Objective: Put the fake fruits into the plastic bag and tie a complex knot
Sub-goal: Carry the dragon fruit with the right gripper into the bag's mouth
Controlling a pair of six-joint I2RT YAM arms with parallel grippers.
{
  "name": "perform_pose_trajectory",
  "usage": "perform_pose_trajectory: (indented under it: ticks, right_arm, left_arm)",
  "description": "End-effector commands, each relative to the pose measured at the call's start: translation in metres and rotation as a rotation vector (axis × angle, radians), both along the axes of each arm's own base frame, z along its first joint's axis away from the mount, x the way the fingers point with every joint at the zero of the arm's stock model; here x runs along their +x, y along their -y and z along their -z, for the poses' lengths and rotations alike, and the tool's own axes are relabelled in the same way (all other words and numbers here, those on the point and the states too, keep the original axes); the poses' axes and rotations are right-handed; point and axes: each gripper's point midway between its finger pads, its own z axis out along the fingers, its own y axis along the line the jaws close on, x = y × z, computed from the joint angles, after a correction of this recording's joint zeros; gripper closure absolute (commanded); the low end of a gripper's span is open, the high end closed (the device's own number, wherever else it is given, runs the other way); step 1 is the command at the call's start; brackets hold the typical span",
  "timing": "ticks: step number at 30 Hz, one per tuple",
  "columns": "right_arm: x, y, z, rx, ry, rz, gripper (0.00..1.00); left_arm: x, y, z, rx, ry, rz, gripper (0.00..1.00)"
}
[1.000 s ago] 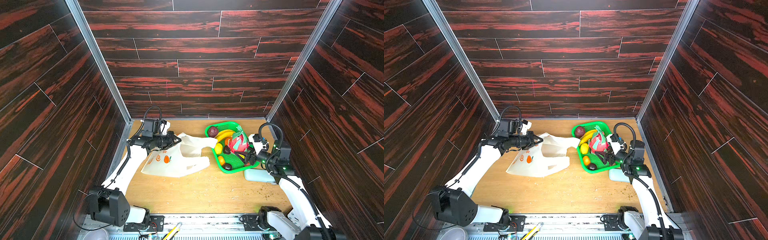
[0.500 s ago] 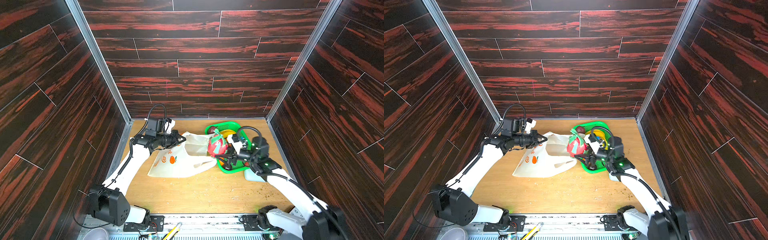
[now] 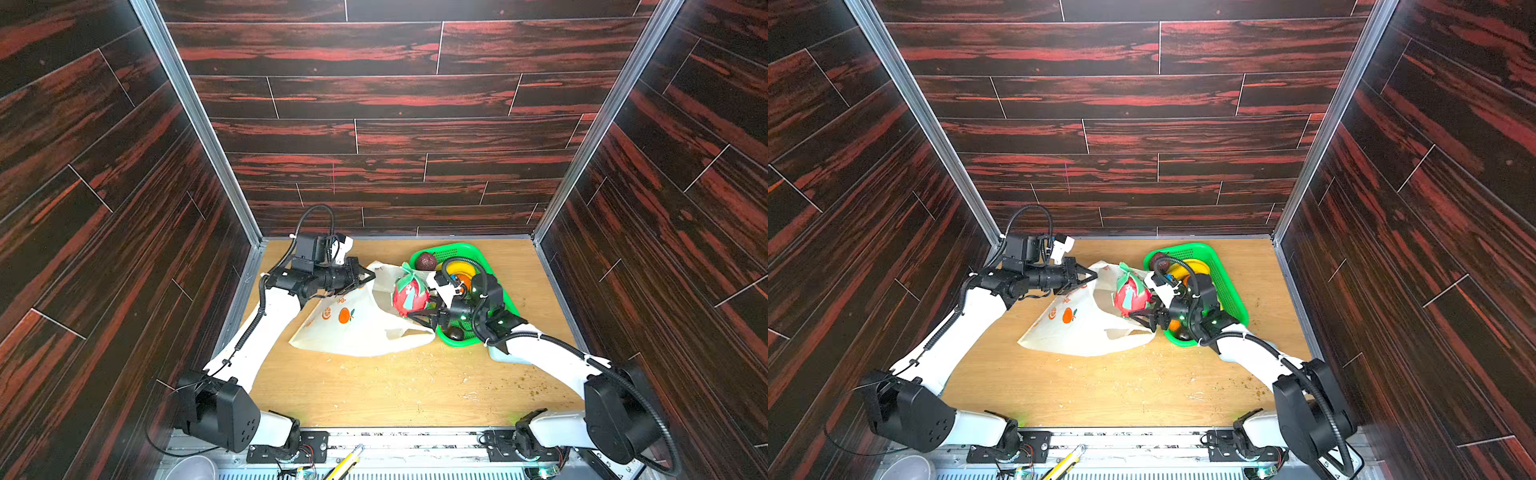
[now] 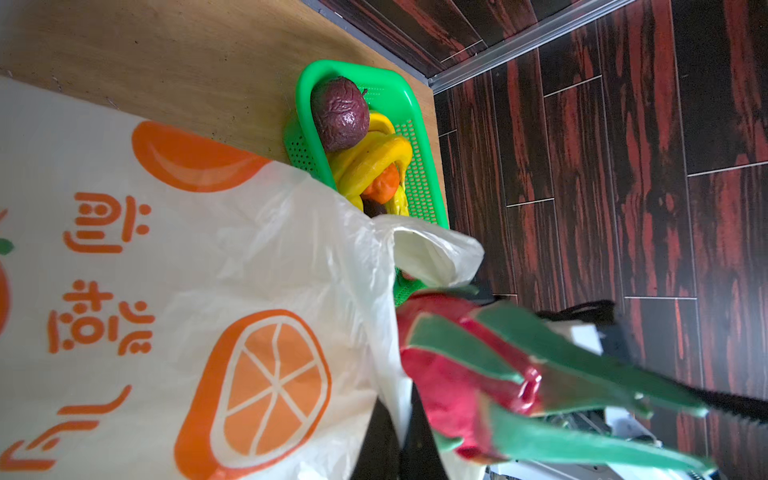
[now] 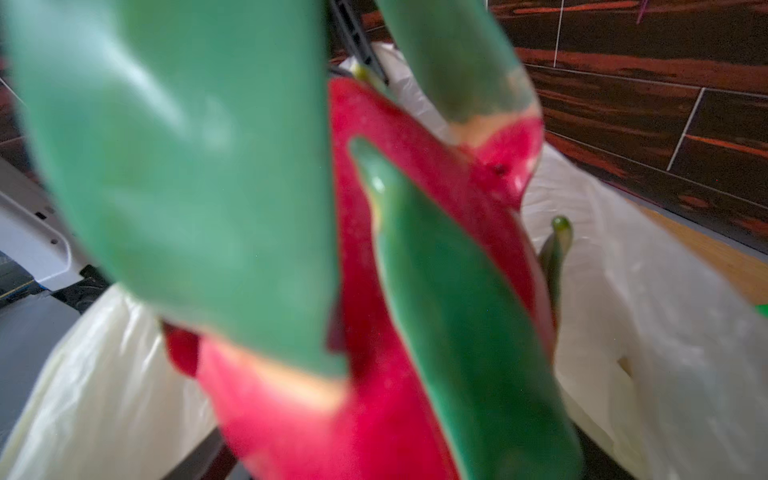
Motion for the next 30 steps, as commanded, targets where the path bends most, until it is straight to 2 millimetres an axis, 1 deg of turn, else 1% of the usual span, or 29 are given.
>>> perform_pose_trajectory:
  ticks: [1, 4, 8, 11, 17, 20, 27, 30]
  right_arm:
    - [0.001, -0.014, -0.003, 0.026, 0.071, -0.014, 0.54]
    - [-0.005, -0.021, 0.006, 0.022, 0.066, -0.035, 0.54]
    - [-0.005, -0.02, 0.012, 0.0, 0.07, -0.017, 0.54]
    - [-0.004, -0.02, 0.022, -0.028, 0.059, -0.014, 0.54]
    - [-0.01, -0.024, 0.036, -0.047, 0.045, -0.025, 0.54]
    - [-0.008, -0.023, 0.047, -0.085, 0.031, -0.013, 0.54]
    - [-0.001, -0.022, 0.065, -0.147, 0.004, 0.014, 0.54]
    - [0.001, -0.02, 0.074, -0.183, -0.008, 0.025, 0.54]
  left_arm:
    - [-0.001, 0.003, -0.021, -0.025, 0.049, 0.007, 1.0]
    - [-0.002, 0.001, -0.02, -0.016, 0.049, 0.001, 1.0]
    - [-0.003, -0.001, -0.014, 0.001, 0.04, -0.008, 1.0]
    - [-0.003, -0.001, -0.015, -0.002, 0.039, -0.008, 1.0]
    - [-0.005, 0.001, -0.018, -0.005, 0.049, -0.006, 1.0]
    - [-0.005, 0.002, -0.018, -0.005, 0.05, -0.006, 1.0]
    - [-0.008, 0.006, -0.02, -0.006, 0.054, 0.008, 1.0]
    - [-0.008, 0.007, -0.023, -0.009, 0.063, 0.012, 1.0]
